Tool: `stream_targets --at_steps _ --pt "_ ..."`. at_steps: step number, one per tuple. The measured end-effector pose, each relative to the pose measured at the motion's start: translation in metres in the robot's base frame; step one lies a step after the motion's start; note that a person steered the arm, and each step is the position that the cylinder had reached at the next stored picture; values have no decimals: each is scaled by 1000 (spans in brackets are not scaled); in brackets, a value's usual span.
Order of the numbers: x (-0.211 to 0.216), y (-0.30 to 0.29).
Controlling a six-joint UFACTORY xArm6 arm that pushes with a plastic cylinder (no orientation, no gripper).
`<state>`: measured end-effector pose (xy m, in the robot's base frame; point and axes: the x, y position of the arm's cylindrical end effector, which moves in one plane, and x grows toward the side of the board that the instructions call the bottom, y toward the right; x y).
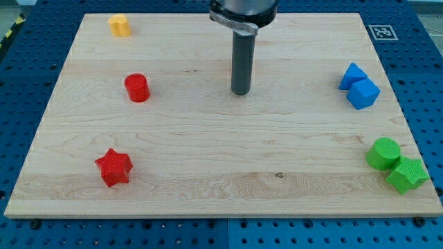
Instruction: Move your arm to the left side of the yellow heart
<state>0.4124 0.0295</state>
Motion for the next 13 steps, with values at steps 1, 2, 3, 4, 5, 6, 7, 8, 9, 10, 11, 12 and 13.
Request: stream_targets --at_steps 1,2,3,4,5,6,7,8,9,10,11,12,13 --pt "-24 0" --pt "-69 0" --pt "-77 0" --pt "-47 0" --pt "-57 -36" --pt "-77 -101" --pt "-84 -167" --pt "-97 -250" --pt "-123 -334" --pt "-123 -334" --pt "-125 -334" --pt "-126 -334" --pt "-145 -334"
